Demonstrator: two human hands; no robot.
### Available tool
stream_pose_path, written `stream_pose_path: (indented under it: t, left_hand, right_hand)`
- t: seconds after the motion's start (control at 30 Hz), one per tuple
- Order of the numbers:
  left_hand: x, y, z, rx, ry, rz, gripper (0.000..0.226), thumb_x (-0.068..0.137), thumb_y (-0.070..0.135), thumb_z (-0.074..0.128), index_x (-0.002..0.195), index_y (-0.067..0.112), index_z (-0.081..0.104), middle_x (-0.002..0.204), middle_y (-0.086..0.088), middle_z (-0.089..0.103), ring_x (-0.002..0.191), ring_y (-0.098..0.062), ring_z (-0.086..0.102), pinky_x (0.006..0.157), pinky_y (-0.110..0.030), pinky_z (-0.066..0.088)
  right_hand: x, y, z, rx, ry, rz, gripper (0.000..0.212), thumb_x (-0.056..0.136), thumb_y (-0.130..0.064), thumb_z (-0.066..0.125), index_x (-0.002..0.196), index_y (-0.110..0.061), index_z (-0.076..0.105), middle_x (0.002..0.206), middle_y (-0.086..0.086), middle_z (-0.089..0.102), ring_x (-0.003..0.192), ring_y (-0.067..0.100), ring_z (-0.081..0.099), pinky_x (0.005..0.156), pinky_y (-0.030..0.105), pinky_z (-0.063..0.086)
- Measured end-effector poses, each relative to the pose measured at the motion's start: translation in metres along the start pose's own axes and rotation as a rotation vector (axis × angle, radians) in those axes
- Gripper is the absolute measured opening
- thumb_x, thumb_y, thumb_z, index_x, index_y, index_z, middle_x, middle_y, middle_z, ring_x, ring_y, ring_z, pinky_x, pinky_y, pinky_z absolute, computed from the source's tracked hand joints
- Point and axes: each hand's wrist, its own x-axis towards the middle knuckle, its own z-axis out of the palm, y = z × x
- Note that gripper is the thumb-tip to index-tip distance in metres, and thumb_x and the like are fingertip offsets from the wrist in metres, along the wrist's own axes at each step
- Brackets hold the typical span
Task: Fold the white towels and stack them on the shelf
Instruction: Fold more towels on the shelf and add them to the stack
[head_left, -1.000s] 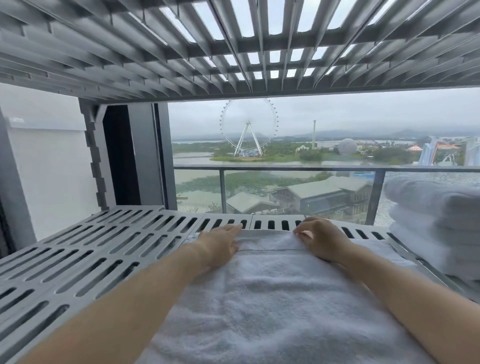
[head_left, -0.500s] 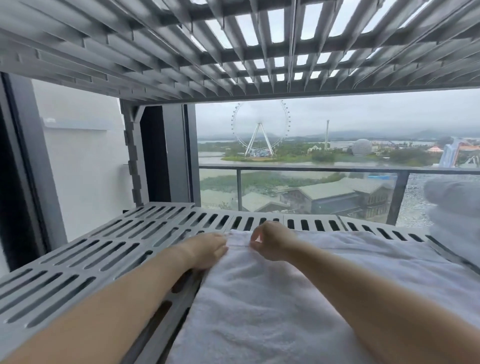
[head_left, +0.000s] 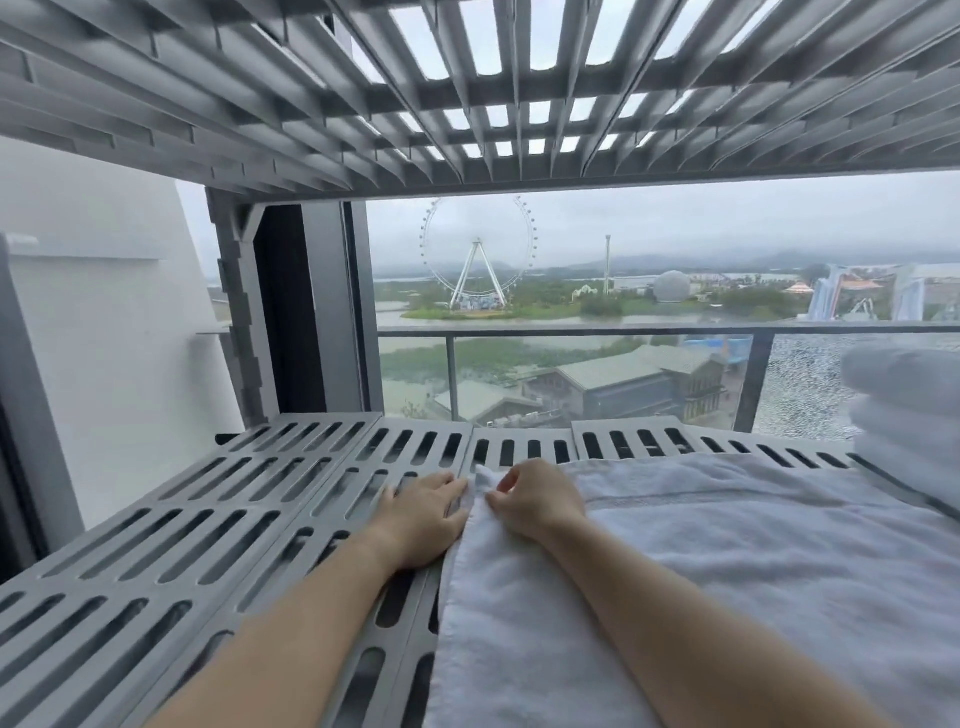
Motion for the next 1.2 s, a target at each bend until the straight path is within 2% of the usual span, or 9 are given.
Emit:
stream_pose_path:
  t: [0.33,0.43,0.57,0.73,0.83,0.93,1.0,1.07,1.2]
  left_hand:
    - [0.000,-0.003,0.000,-0.055,0.011,-0.009,0.054,0.094,0.038,0.032,0.147,0.026,0.023,0.157,0.009,0.016,0.143,-0.014,0.013,0.116,-0.050,0.003]
    - [-0.002,-0.002,0.000,-0.065,0.006,-0.003,0.054,0.095,0.038,0.031,0.146,0.023,0.023,0.157,0.007,0.016,0.143,-0.014,0.014,0.117,-0.050,0.004]
    - [-0.004,-0.003,-0.002,-0.198,0.079,-0.002,0.044,0.097,0.032,0.029,0.140,0.023,0.039,0.151,0.005,0.032,0.138,-0.015,0.027,0.116,-0.050,0.013]
    - [0.002,0.003,-0.012,-0.367,0.093,-0.083,0.026,0.093,0.043,0.044,0.101,0.026,0.062,0.113,0.004,0.062,0.107,-0.018,0.055,0.104,-0.049,0.034]
    - [0.007,0.009,-0.018,-0.421,0.025,-0.096,0.032,0.090,0.050,0.049,0.074,0.025,0.060,0.082,0.007,0.062,0.086,-0.018,0.057,0.102,-0.053,0.037]
    - [0.009,0.014,-0.015,-0.375,0.102,-0.160,0.029,0.089,0.045,0.052,0.082,0.020,0.065,0.083,0.002,0.065,0.087,-0.020,0.061,0.099,-0.050,0.040]
    - [0.007,0.015,-0.016,-0.316,0.162,-0.194,0.038,0.090,0.046,0.049,0.067,0.017,0.059,0.078,-0.002,0.061,0.086,-0.025,0.062,0.095,-0.051,0.043]
    - [0.009,0.013,-0.021,-0.252,0.182,-0.255,0.044,0.091,0.050,0.043,0.068,0.014,0.058,0.087,-0.007,0.060,0.096,-0.028,0.057,0.097,-0.056,0.039]
    - [0.010,0.014,-0.019,-0.075,0.114,-0.332,0.036,0.095,0.039,0.037,0.100,0.013,0.061,0.124,-0.010,0.049,0.125,-0.031,0.036,0.104,-0.066,0.023]
  right_hand:
    - [0.001,-0.019,-0.021,0.299,0.144,-0.070,0.018,0.081,-0.039,0.066,0.077,-0.022,0.070,0.065,-0.011,0.063,0.064,0.007,0.059,0.058,0.022,0.048]
    - [-0.006,-0.011,-0.009,0.180,0.039,-0.043,0.020,0.082,-0.038,0.066,0.085,-0.020,0.072,0.082,-0.006,0.069,0.076,0.012,0.062,0.073,0.029,0.053]
    - [-0.010,-0.003,0.004,0.033,0.037,-0.076,0.014,0.083,-0.037,0.065,0.088,-0.024,0.071,0.092,-0.006,0.071,0.075,0.007,0.058,0.061,0.022,0.045]
    - [-0.009,-0.005,0.002,0.050,0.057,-0.088,0.017,0.083,-0.038,0.065,0.091,-0.026,0.072,0.093,-0.008,0.072,0.076,0.006,0.058,0.061,0.021,0.044]
    - [-0.007,-0.005,-0.001,0.134,0.009,-0.112,0.019,0.081,-0.038,0.068,0.093,-0.024,0.073,0.092,-0.006,0.073,0.076,0.007,0.062,0.066,0.022,0.049]
    - [-0.001,0.000,-0.016,0.225,0.025,-0.075,0.017,0.084,-0.020,0.064,0.099,-0.022,0.071,0.094,-0.002,0.072,0.073,0.008,0.062,0.067,0.022,0.050]
    - [0.005,0.010,-0.032,0.120,0.073,-0.058,0.028,0.084,-0.013,0.055,0.109,-0.021,0.067,0.099,-0.001,0.068,0.084,0.013,0.061,0.076,0.025,0.050]
    - [0.008,0.023,-0.046,-0.055,0.079,-0.027,0.029,0.086,-0.020,0.052,0.111,-0.024,0.064,0.114,0.000,0.063,0.103,0.018,0.058,0.089,0.030,0.047]
    - [0.007,0.047,-0.051,-0.340,-0.079,-0.037,0.035,0.092,-0.038,0.040,0.125,-0.032,0.052,0.139,-0.001,0.048,0.125,0.022,0.044,0.103,0.041,0.036]
